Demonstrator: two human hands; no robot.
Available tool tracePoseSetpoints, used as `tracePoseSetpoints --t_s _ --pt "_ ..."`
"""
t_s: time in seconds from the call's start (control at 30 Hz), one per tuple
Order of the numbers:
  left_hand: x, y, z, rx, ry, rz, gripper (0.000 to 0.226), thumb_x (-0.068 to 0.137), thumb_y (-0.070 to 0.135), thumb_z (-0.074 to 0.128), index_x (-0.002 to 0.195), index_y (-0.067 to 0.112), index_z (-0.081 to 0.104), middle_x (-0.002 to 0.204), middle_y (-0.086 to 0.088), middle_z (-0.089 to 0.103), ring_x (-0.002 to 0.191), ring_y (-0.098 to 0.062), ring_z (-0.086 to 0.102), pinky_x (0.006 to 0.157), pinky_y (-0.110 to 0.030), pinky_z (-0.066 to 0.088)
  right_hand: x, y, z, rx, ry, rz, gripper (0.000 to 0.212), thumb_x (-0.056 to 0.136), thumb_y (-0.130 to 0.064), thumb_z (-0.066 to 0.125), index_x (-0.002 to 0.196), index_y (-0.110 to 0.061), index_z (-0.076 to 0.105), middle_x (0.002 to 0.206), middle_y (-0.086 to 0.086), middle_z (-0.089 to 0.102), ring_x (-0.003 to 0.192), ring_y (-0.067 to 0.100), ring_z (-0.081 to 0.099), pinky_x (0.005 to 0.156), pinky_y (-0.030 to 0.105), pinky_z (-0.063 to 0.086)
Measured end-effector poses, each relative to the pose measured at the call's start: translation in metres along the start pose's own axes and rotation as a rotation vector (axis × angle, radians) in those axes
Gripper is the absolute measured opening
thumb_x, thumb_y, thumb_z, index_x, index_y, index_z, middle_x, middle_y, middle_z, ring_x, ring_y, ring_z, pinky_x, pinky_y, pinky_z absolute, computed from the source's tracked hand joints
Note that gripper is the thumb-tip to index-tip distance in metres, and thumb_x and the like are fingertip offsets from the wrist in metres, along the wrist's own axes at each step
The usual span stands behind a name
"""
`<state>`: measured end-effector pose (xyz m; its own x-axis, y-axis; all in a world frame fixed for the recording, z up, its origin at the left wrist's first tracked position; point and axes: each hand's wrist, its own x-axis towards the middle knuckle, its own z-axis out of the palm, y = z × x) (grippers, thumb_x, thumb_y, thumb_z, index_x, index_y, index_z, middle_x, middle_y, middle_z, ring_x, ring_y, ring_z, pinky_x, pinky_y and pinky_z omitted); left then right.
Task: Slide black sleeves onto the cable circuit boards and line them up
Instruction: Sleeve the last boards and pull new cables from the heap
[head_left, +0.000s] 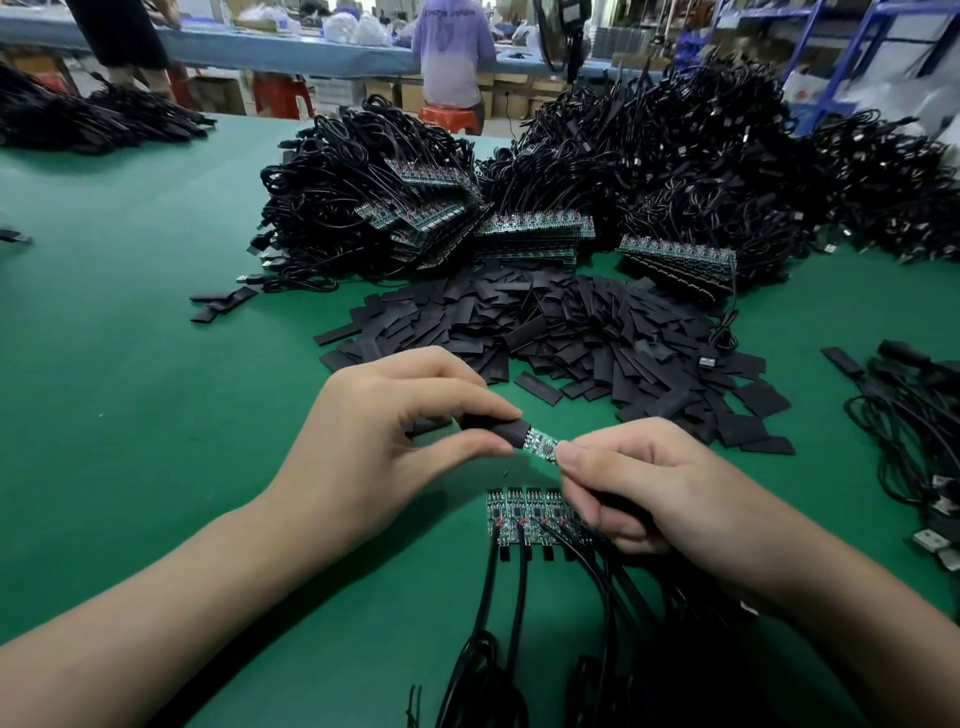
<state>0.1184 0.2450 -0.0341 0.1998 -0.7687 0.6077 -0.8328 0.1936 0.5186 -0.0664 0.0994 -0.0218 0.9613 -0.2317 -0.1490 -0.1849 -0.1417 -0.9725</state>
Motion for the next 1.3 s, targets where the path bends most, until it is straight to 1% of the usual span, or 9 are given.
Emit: tracePoseSetpoints --t_s 0.1,0.23,0.53,0.63,0.73,0.83,0.97,1.13,1.3 --pt "0.002 -0.002 -0.003 0.097 -0.054 0.112 0.018 0.086 0.03 0.078 0.102 0.021 0.081 0.098 0.01 0.069 0.087 -0.005 0.067 0.076 -0.027 0.056 -0.001 -0.001 -0.002 0.026 -0.021 0.029 0.046 0.103 -0.038 0.053 0.063 -0.017 0.059 0.051 -0.003 0.036 0.046 0.011 0.024 0.044 0.019 0.02" --pt "0.003 -0.004 -0.003 0.128 -0.062 0.181 0.019 0.088 0.026 0.077 0.104 0.018 0.081 0.098 0.006 0.069 0.085 -0.008 0.068 0.074 -0.03 0.056 -0.002 -0.002 -0.002 0.086 -0.004 0.039 0.043 0.101 -0.036 0.053 0.064 -0.015 0.059 0.051 -0.001 0.036 0.045 0.01 0.026 0.043 0.018 0.022" --pt "0.001 0.0 0.001 0.053 -0.157 0.158 0.022 0.086 0.031 0.078 0.104 0.018 0.081 0.094 0.008 0.068 0.085 -0.004 0.066 0.076 -0.024 0.054 -0.002 -0.002 0.008 -0.147 0.021 0.0 0.046 0.109 -0.028 0.048 0.066 -0.017 0.061 0.053 -0.001 0.039 0.047 0.011 0.03 0.047 0.016 0.028" --pt "0.001 0.003 0.004 0.007 -0.117 0.113 0.021 0.086 0.03 0.078 0.102 0.017 0.081 0.093 0.009 0.068 0.085 -0.004 0.065 0.078 -0.019 0.05 -0.001 -0.002 0.009 -0.175 0.045 -0.032 0.043 0.108 -0.032 0.049 0.073 -0.015 0.067 0.055 -0.002 0.043 0.048 0.01 0.034 0.049 0.017 0.03" --pt "0.001 0.003 0.003 0.013 -0.037 0.074 0.019 0.084 0.027 0.081 0.1 0.016 0.081 0.092 0.007 0.07 0.084 -0.008 0.067 0.079 -0.02 0.052 -0.001 -0.002 0.004 -0.182 0.146 -0.076 0.029 0.101 -0.04 0.057 0.083 -0.02 0.07 0.06 -0.003 0.054 0.052 0.011 0.045 0.052 0.019 0.037" --pt "0.002 0.005 0.002 0.015 0.021 0.042 0.019 0.081 0.025 0.083 0.098 0.016 0.081 0.091 0.005 0.071 0.084 -0.009 0.068 0.08 -0.02 0.053 -0.003 -0.002 -0.001 -0.177 0.213 -0.113 0.021 0.101 -0.035 0.063 0.083 -0.025 0.07 0.065 -0.004 0.063 0.056 0.009 0.052 0.055 0.015 0.042" --pt "0.0 0.007 0.003 0.002 0.028 0.044 0.02 0.082 0.024 0.083 0.099 0.015 0.081 0.092 0.005 0.072 0.086 -0.009 0.069 0.081 -0.021 0.053 -0.004 0.0 0.0 -0.208 0.231 -0.112 0.02 0.096 -0.04 0.063 0.085 -0.026 0.073 0.065 -0.007 0.062 0.058 0.003 0.052 0.058 0.014 0.042" --pt "0.0 0.007 0.003 0.007 -0.002 0.088 0.02 0.084 0.025 0.079 0.099 0.012 0.081 0.094 0.005 0.073 0.086 -0.006 0.069 0.081 -0.021 0.054 -0.002 0.001 0.002 -0.173 0.203 -0.088 0.023 0.096 -0.04 0.062 0.083 -0.025 0.074 0.064 -0.008 0.06 0.058 0.007 0.049 0.057 0.015 0.04" --pt "0.0 0.006 0.003 -0.023 -0.019 0.111 0.018 0.085 0.022 0.079 0.099 0.011 0.08 0.094 0.006 0.075 0.087 -0.005 0.071 0.081 -0.021 0.055 -0.002 -0.002 0.003 -0.136 0.188 -0.065 0.024 0.101 -0.028 0.063 0.081 -0.022 0.073 0.063 -0.006 0.058 0.058 0.01 0.048 0.056 0.015 0.04"
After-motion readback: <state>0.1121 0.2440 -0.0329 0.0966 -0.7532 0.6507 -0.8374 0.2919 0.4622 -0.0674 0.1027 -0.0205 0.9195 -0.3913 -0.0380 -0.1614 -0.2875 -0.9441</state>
